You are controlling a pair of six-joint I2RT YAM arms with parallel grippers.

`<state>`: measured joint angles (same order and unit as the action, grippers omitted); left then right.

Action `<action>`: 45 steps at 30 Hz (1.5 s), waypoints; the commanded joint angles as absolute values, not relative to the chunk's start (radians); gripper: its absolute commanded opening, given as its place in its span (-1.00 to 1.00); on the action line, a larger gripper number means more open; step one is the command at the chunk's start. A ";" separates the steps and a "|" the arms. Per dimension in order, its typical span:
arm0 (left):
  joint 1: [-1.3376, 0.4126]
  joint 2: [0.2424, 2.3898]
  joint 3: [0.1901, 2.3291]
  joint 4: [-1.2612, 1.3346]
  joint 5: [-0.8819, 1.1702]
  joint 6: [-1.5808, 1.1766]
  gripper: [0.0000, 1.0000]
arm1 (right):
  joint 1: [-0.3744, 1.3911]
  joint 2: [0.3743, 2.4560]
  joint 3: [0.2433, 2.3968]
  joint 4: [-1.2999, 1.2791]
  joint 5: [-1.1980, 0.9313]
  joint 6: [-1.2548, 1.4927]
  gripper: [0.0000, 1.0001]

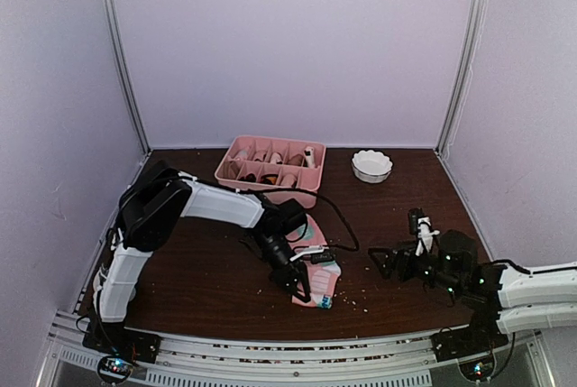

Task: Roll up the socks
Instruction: Roll the sock at the center of the board.

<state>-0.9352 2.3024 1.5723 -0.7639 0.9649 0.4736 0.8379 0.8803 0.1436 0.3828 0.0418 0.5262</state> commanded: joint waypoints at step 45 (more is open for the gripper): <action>-0.899 2.310 1.485 -0.724 0.809 0.451 -0.59 | 1.108 1.692 0.407 0.724 -0.293 0.244 -0.89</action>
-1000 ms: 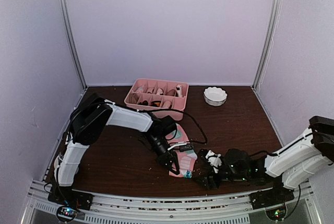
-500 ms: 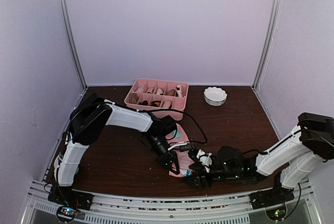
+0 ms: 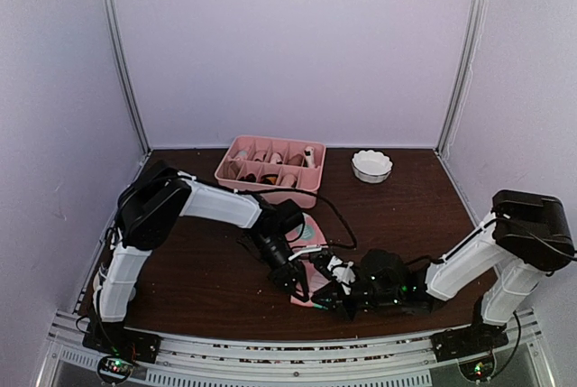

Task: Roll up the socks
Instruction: Roll the sock at the center of the board.

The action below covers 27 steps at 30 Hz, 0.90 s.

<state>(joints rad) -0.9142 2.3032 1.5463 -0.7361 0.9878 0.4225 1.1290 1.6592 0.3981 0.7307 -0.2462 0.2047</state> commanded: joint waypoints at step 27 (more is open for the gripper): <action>-0.943 1.766 0.907 0.027 0.562 0.529 0.13 | 0.902 1.989 0.463 0.570 -0.579 0.657 -1.00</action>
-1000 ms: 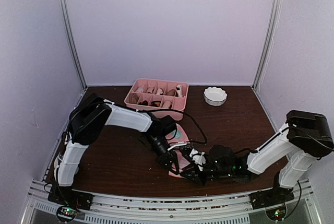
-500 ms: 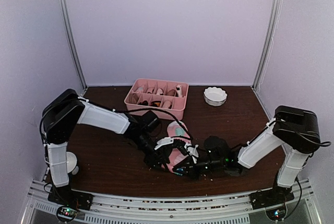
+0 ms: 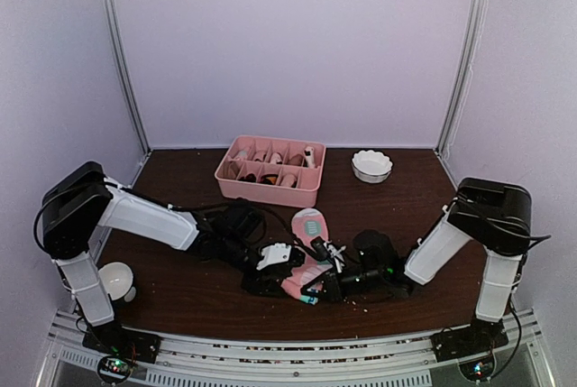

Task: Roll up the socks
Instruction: Roll the sock at the center of the board.

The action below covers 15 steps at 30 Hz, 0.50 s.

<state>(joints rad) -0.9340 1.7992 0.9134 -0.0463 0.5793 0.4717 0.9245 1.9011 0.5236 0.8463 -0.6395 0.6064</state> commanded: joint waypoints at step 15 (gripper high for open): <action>-1.043 1.786 0.952 -0.132 0.414 0.786 -0.07 | 0.851 2.070 0.491 0.424 -0.584 0.699 -1.00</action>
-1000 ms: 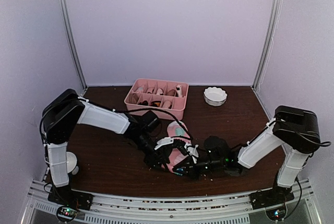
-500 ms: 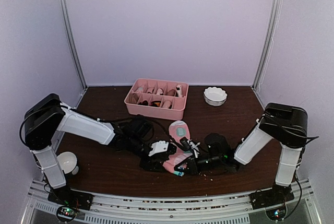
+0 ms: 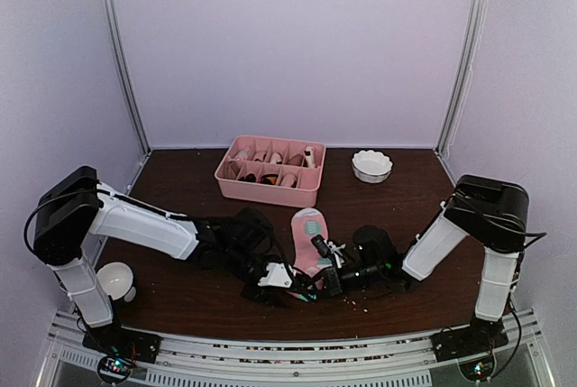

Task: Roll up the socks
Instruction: Roll the sock at the center of the board.

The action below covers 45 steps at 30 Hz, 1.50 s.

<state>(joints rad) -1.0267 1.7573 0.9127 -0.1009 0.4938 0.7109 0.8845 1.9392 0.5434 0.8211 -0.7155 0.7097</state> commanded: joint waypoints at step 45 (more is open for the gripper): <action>-0.969 2.071 1.143 -0.441 0.505 0.655 -0.68 | 0.807 1.621 0.413 0.358 -0.360 0.582 -0.30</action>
